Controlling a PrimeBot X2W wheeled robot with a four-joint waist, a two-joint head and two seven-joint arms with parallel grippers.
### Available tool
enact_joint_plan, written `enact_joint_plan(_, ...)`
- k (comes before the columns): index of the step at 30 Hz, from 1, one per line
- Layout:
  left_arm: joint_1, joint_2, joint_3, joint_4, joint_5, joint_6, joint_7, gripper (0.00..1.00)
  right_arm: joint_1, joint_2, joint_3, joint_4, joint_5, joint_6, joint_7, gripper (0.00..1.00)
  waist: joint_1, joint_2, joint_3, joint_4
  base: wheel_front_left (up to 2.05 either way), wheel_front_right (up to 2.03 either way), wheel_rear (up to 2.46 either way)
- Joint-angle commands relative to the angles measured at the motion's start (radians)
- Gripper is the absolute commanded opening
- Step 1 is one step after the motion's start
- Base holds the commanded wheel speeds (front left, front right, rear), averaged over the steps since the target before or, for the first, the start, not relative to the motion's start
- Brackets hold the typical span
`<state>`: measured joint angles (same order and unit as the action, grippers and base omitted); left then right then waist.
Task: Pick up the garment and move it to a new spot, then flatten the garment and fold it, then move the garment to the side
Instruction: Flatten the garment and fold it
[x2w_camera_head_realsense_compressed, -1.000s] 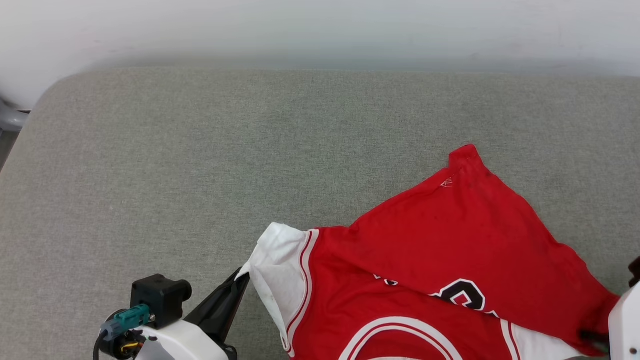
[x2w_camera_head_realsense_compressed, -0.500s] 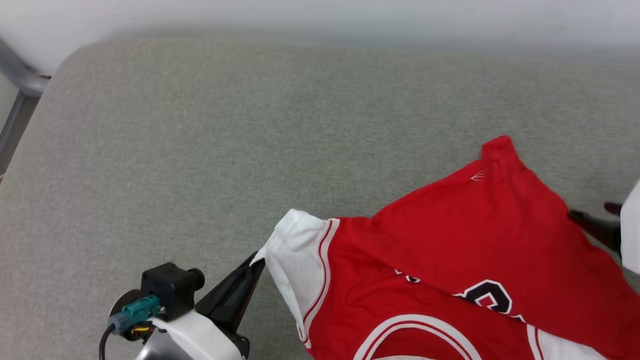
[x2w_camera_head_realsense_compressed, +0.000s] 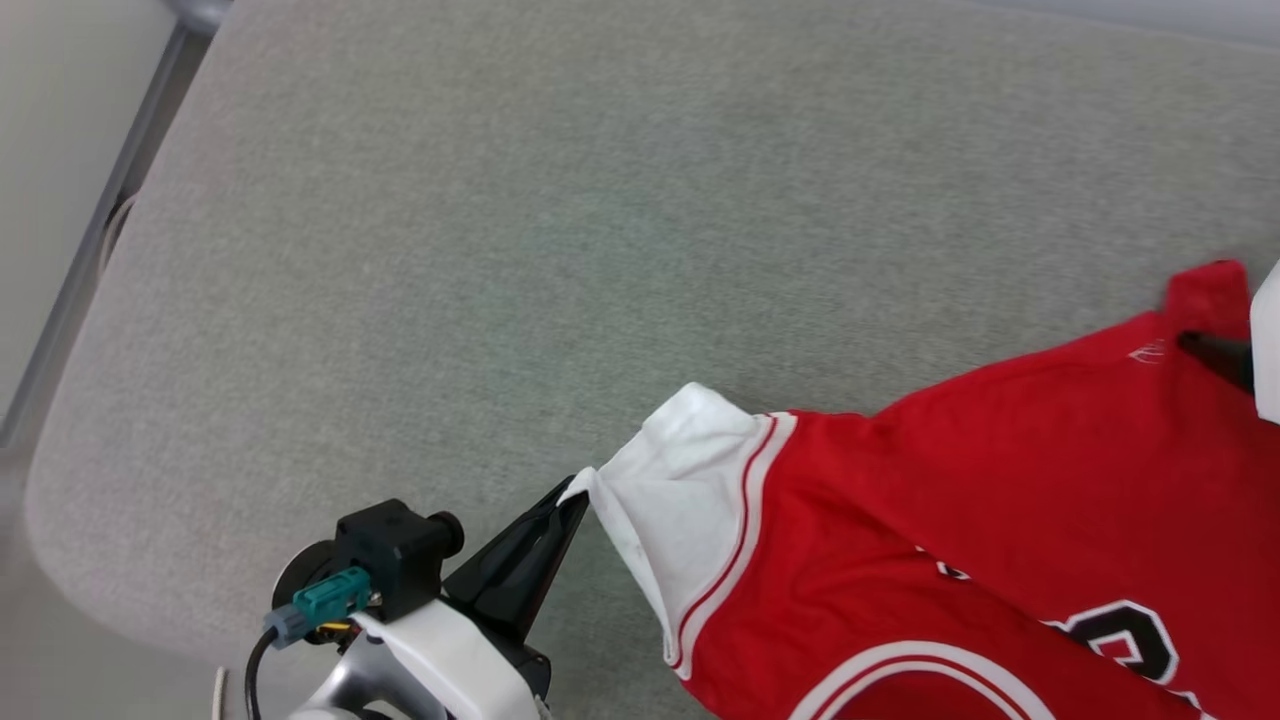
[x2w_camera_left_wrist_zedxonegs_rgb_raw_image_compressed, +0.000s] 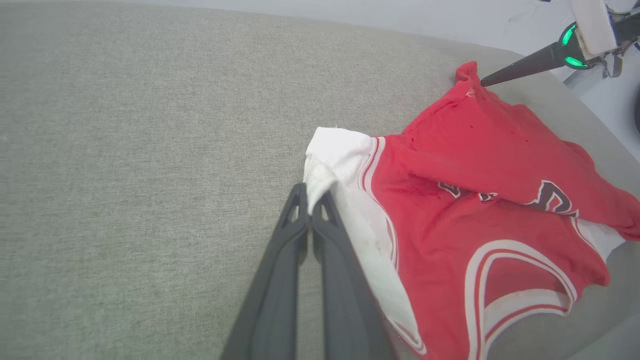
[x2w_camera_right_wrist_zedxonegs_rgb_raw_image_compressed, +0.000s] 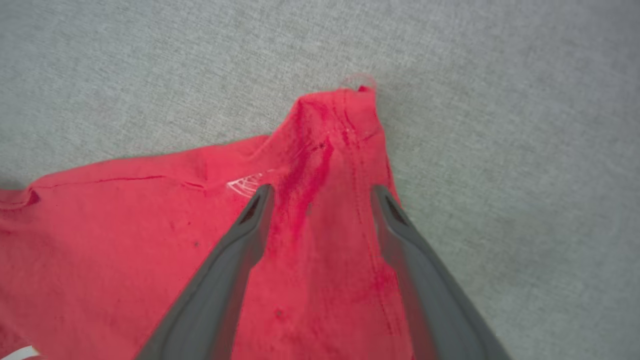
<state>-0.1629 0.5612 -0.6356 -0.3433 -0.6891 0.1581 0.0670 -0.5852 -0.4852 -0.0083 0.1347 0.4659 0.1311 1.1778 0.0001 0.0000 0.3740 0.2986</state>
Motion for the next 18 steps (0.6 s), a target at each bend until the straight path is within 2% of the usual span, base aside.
enact_joint_plan(1,-0.015,-0.004,0.0,0.003,0.007,-0.004,-0.005,0.0,-0.018,-0.006,0.002,0.018,-0.004,-0.001,-0.01,1.0,-0.0001,0.0,0.027,0.035,0.0,0.0,0.0)
enact_joint_plan(6,-0.027,-0.026,-0.013,0.005,-0.001,-0.014,-0.01,0.0,-0.045,-0.013,0.007,0.094,-0.032,-0.001,-0.032,1.0,-0.0001,0.0,0.042,0.063,0.0,0.0,0.0)
enact_joint_plan(17,-0.039,-0.031,-0.021,0.009,0.007,-0.01,-0.01,0.0,-0.025,-0.017,0.028,0.194,-0.049,-0.001,-0.078,1.0,-0.0001,0.0,0.056,0.078,0.0,0.0,0.0)
enact_joint_plan(18,-0.041,-0.032,-0.021,0.009,0.007,-0.009,-0.01,0.0,-0.024,-0.016,0.032,0.2,-0.046,-0.001,-0.08,0.96,-0.0001,0.0,0.056,0.078,0.0,0.0,0.0)
